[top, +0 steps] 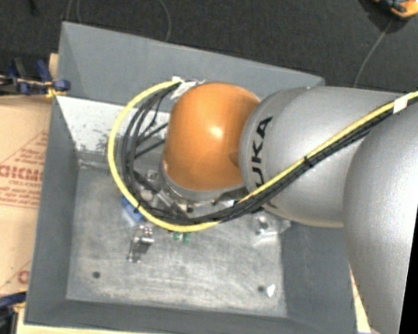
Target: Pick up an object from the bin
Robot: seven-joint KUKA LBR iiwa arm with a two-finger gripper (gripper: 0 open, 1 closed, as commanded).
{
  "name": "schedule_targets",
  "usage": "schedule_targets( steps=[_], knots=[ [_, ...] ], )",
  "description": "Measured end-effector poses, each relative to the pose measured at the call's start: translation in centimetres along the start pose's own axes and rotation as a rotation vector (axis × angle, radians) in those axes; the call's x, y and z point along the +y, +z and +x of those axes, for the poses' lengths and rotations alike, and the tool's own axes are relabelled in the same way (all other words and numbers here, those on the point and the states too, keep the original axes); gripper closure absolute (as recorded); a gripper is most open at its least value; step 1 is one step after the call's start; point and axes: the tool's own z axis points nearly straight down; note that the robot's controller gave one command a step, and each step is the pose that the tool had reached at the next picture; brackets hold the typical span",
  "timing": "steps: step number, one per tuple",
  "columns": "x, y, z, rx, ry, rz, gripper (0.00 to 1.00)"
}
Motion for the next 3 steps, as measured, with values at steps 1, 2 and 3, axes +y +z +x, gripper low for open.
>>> schedule_targets(
  steps=[1,2,3],
  knots=[
    [-3.11,8.62,-5.26,-0.014,-0.190,-0.003,0.00],
    [-3.21,8.82,-5.24,-0.012,-0.186,-0.003,1.00],
    [-3.21,8.80,-5.40,-0.013,-0.174,-0.002,1.00]
  ],
)
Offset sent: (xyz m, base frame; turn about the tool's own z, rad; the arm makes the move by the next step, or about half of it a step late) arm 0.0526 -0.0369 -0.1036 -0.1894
